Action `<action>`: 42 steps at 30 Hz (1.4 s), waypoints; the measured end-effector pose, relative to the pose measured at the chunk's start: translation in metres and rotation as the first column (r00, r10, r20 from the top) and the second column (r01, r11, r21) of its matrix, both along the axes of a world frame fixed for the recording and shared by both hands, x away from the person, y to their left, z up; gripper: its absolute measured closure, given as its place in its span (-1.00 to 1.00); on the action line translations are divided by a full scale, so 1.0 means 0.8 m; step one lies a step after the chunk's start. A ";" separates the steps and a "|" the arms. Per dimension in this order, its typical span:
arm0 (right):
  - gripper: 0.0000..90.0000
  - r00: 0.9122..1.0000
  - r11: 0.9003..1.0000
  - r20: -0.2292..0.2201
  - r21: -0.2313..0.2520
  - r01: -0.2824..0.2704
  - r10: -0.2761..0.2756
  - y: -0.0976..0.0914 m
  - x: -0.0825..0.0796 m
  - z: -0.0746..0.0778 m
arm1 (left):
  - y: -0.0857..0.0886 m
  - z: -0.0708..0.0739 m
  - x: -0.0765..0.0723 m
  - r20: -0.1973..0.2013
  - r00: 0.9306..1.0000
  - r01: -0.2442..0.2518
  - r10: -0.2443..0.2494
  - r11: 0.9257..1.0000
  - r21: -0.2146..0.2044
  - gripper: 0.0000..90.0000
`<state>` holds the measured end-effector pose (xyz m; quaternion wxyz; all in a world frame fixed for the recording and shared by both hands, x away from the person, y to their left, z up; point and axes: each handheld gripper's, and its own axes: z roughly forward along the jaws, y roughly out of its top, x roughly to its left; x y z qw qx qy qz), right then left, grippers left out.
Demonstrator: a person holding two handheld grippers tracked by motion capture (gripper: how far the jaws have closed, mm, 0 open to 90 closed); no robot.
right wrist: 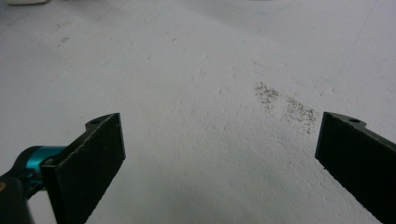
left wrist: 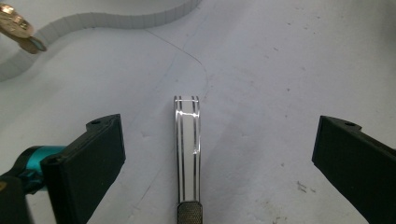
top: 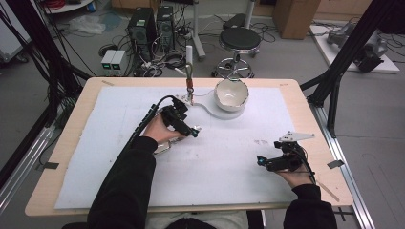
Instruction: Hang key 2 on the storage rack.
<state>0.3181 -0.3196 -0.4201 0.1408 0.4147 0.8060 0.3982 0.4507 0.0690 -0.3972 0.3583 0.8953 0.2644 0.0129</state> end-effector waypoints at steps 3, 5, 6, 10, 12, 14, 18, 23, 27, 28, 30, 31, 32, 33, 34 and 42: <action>-0.99 1.000 1.000 -0.008 -0.010 0.002 -0.002 -0.001 -0.001 -0.001 | -0.005 -0.009 0.003 -0.013 1.000 0.017 -0.016 1.000 0.019 -0.87; -0.99 1.000 1.000 -0.009 -0.015 0.004 -0.005 -0.002 -0.001 -0.002 | -0.007 -0.013 0.006 -0.020 1.000 0.017 -0.016 0.999 0.029 -0.85; -0.99 1.000 1.000 -0.010 -0.013 0.005 -0.006 -0.002 -0.001 -0.002 | -0.008 -0.015 0.007 -0.014 1.000 0.008 -0.007 0.999 0.036 -0.83; -0.99 1.000 1.000 -0.010 -0.013 0.006 -0.006 -0.004 -0.001 -0.002 | -0.010 -0.018 0.009 0.015 1.000 0.004 -0.005 0.998 0.059 -0.69; -0.99 1.000 1.000 -0.017 -0.017 0.011 -0.011 -0.005 -0.002 -0.003 | -0.011 -0.021 0.011 0.014 1.000 -0.006 0.005 0.998 0.059 -0.64; -0.99 1.000 1.000 -0.012 -0.023 0.012 -0.012 -0.006 -0.002 -0.003 | -0.010 -0.023 0.013 0.015 1.000 -0.015 0.014 0.997 0.076 -0.56; -0.99 1.000 1.000 -0.009 -0.017 0.018 -0.018 -0.008 -0.002 -0.002 | -0.009 -0.030 0.017 -0.003 0.999 -0.041 0.041 0.994 0.104 -0.46; -0.99 0.999 0.999 0.007 -0.013 0.039 -0.039 -0.009 -0.003 0.000 | -0.010 -0.035 0.018 -0.007 0.999 -0.043 0.044 0.992 0.122 -0.28; -0.99 0.999 0.999 0.006 -0.013 0.046 -0.046 -0.009 -0.004 0.000 | -0.010 -0.035 0.018 -0.005 0.999 -0.047 0.048 0.991 0.127 -0.06; -0.99 0.999 0.999 0.014 -0.014 0.046 -0.046 -0.010 -0.003 0.000 | -0.010 -0.035 0.018 -0.007 0.999 -0.047 0.048 0.991 0.125 -0.03; -0.99 0.999 0.999 0.014 -0.010 0.048 -0.048 -0.010 -0.004 0.001 | -0.011 -0.035 0.018 -0.003 0.999 -0.049 0.049 0.991 0.128 0.03; -0.99 0.999 0.999 0.015 -0.010 0.049 -0.049 -0.010 -0.004 0.001 | -0.010 -0.035 0.018 0.001 0.999 -0.047 0.048 0.990 0.129 0.05; -0.99 0.999 0.999 0.016 -0.008 0.050 -0.050 -0.010 -0.004 0.001 | -0.011 -0.035 0.017 0.006 0.999 -0.052 0.051 0.990 0.128 0.05; -0.99 0.999 0.999 0.015 -0.007 0.051 -0.051 -0.010 -0.004 0.001 | -0.011 -0.034 0.017 0.009 0.999 -0.053 0.052 0.990 0.129 0.07; -0.99 0.998 0.999 0.017 -0.008 0.053 -0.052 -0.010 -0.004 0.001 | -0.010 -0.034 0.017 0.008 0.999 -0.049 0.048 0.991 0.126 0.10; -0.99 0.999 0.999 0.016 -0.007 0.051 -0.051 -0.008 -0.003 0.001 | -0.012 -0.034 0.016 0.010 0.999 -0.035 0.034 0.991 0.127 0.34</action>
